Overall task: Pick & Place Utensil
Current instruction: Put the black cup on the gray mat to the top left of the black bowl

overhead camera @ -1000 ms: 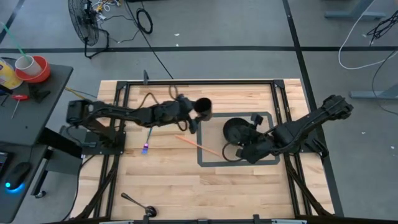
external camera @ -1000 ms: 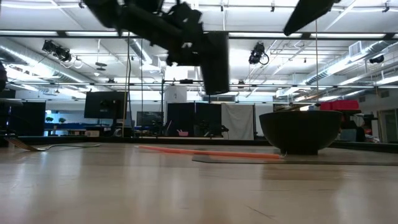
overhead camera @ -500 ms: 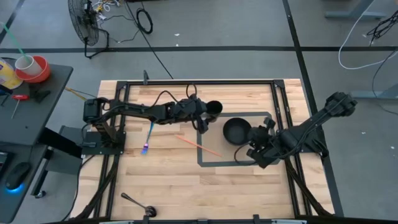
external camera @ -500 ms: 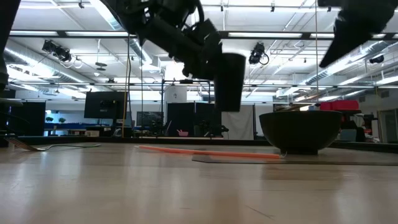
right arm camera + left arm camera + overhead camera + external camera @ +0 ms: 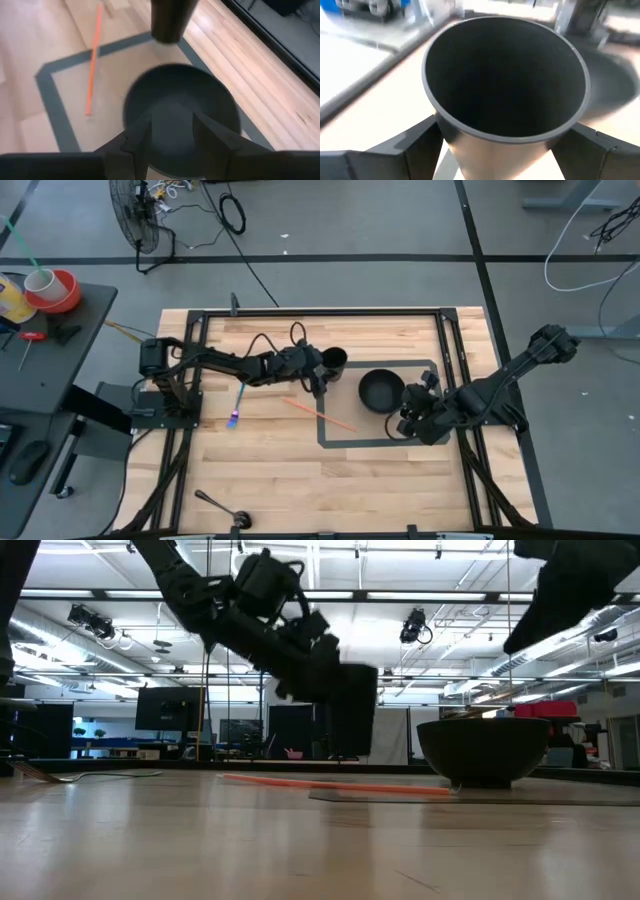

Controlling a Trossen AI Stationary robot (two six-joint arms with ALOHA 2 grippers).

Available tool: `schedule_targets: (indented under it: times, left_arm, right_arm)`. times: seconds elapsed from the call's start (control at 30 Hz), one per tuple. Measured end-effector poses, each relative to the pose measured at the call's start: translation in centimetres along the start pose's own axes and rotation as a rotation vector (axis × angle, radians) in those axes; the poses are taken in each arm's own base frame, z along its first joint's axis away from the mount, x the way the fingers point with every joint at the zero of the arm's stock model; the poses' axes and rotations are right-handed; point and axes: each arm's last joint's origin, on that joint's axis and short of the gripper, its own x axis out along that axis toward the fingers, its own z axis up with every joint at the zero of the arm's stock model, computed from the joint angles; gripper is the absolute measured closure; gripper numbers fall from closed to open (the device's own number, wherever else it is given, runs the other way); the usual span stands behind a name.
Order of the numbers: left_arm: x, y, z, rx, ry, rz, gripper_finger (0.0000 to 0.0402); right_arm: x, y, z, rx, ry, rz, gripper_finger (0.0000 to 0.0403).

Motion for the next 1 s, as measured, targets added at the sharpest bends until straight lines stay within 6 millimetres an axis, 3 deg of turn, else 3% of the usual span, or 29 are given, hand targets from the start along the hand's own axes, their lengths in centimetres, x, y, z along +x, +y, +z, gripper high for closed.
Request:
schedule_targets:
  times: [0.27,0.5,0.8,1.0]
  left_arm:
    - [2.1,0.4,-2.3,-0.005,0.034,0.014,0.0078]
    - [2.3,0.4,-2.4,-0.008,0.013,0.045,0.0075]
    - [2.2,0.5,-2.3,-0.024,0.007,0.079,0.0016]
    - [1.6,0.5,-1.4,-0.032,-0.004,0.071,0.0016]
  right_arm:
    - [-0.2,0.9,1.2,-0.022,-0.100,0.079,0.0259]
    - [-0.2,1.2,1.5,-0.026,-0.123,0.105,0.0259]
    - [-0.2,1.3,1.7,-0.005,-0.137,0.120,0.0259]
    - [-0.3,1.4,1.8,0.004,-0.143,0.126,0.0259]
